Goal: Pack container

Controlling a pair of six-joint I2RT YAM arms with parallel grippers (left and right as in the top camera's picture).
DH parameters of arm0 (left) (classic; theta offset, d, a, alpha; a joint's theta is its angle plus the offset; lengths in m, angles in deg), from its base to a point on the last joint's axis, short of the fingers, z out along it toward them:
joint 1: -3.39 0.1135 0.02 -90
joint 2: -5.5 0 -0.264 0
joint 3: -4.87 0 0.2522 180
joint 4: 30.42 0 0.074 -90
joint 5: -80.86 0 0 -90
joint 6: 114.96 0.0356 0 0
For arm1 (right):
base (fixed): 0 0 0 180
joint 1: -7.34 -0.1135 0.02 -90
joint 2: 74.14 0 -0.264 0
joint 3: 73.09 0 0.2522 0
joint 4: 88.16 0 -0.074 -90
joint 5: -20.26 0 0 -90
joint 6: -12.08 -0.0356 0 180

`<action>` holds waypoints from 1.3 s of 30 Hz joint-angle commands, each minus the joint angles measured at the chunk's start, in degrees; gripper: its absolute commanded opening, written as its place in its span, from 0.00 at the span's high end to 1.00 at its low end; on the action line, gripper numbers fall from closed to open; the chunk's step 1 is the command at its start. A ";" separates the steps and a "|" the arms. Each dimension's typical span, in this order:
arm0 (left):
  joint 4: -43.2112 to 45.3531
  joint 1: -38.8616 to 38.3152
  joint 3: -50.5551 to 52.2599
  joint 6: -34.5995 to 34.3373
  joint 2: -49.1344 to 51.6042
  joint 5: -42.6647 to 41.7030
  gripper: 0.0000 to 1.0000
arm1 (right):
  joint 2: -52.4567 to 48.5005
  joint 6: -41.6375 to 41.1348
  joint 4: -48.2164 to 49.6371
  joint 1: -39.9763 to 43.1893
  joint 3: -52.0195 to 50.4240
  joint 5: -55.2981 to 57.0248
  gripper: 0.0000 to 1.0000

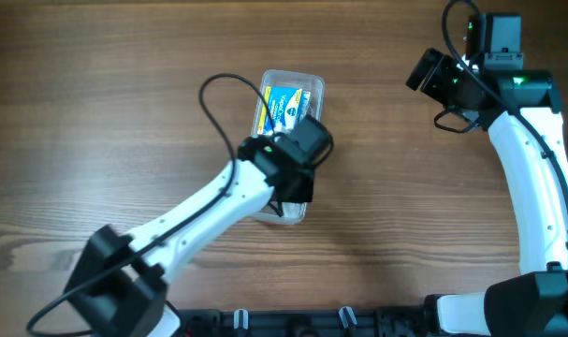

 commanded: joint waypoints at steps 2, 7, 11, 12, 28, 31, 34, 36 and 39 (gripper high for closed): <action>1.46 -1.31 -0.61 -1.53 2.47 2.47 0.67 | -0.55 -0.02 0.04 -0.07 -0.11 -0.74 0.00; 1.42 -1.18 -0.63 -1.29 1.51 3.56 0.37 | -0.55 -0.02 0.04 -0.07 -0.11 -0.74 0.00; -0.22 -1.07 -1.88 0.66 -2.23 4.76 0.20 | -0.55 -0.02 0.04 -0.07 -0.11 -0.74 0.00; -1.07 -1.07 -2.78 0.87 -3.32 5.38 0.20 | -0.55 -0.02 0.04 -0.07 -0.11 -0.74 0.00; -4.57 27.34 -10.75 12.61 -16.33 6.47 0.01 | -0.55 -0.02 0.04 -0.07 -0.11 -0.74 0.00; -4.37 36.04 -10.75 12.90 -12.81 2.49 0.00 | -0.55 -0.04 0.04 -0.07 -0.11 -0.74 0.00; -4.39 41.79 -10.75 12.90 -9.20 2.34 0.00 | -0.55 -0.04 0.04 -0.07 -0.11 -0.74 0.00; -4.39 43.23 -10.75 12.87 -8.02 2.36 0.00 | -0.55 -0.04 0.04 -0.07 -0.11 -0.74 0.00; -4.44 43.82 -10.75 12.87 -7.10 2.36 0.00 | -0.55 -0.04 0.04 -0.07 -0.11 -0.74 0.00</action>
